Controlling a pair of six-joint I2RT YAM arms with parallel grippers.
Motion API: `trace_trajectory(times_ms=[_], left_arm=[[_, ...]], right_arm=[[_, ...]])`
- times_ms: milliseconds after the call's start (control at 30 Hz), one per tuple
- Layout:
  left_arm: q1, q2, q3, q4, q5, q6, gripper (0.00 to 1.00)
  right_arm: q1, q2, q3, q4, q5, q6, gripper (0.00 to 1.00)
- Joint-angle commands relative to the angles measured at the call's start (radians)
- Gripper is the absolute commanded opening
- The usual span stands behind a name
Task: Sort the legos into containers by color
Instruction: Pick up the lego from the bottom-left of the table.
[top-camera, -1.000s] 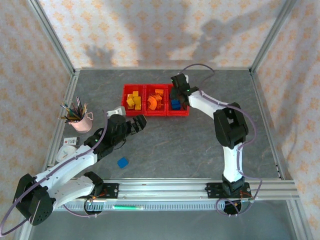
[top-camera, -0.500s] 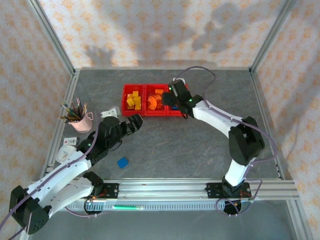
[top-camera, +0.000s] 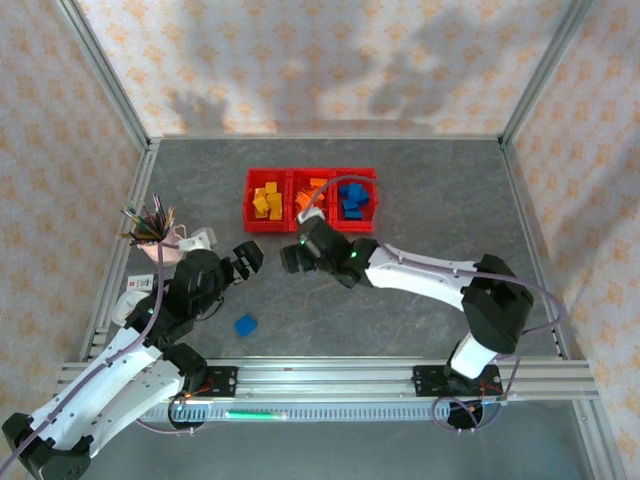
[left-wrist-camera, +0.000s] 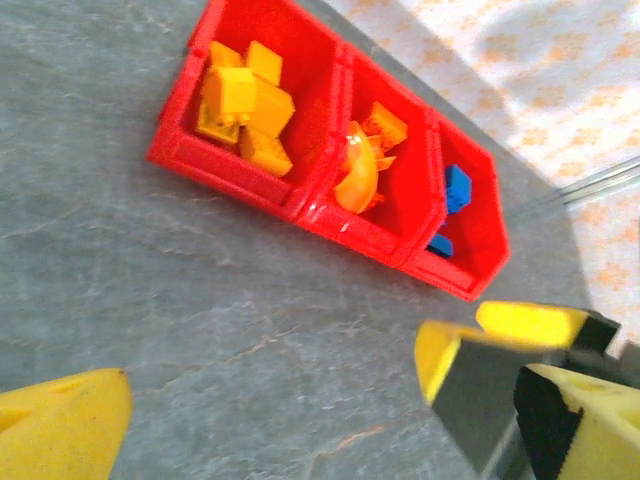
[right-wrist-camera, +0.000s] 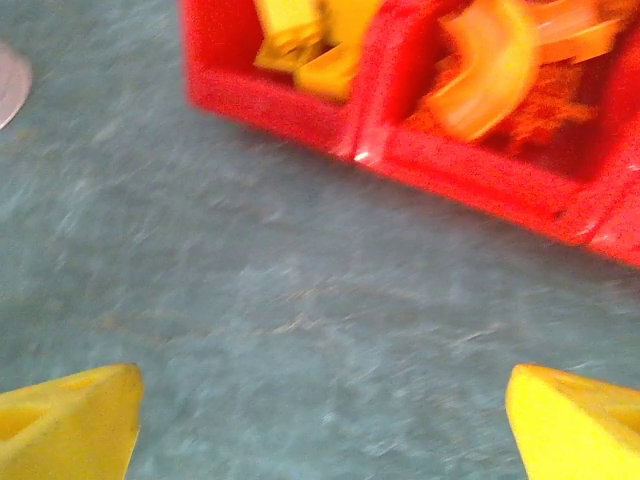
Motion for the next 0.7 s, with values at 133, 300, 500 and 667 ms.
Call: trace_trajectory(times_ms=[133,300,500,667], left_arm=[[0.008,-0.080,0.003,-0.154,-0.080,-0.079,0.99],[0.008,-0.127,0.005,-0.222,-0.109,-0.122,0.99],[0.007,-0.163,0.006,-0.267,-0.133,-0.150,0.99],[0.008,-0.163,0.011,-0.288,-0.142,-0.163,0.99]], right_arm=[[0.143,0.078,-0.045,0.128,-0.044,0.020,0.95],[0.225,0.136,-0.052,0.202,-0.094,0.016,0.95],[0.288,0.188,-0.038,0.264,-0.146,-0.007,0.95],[0.326,0.240,-0.009,0.264,-0.138,-0.008,0.95]])
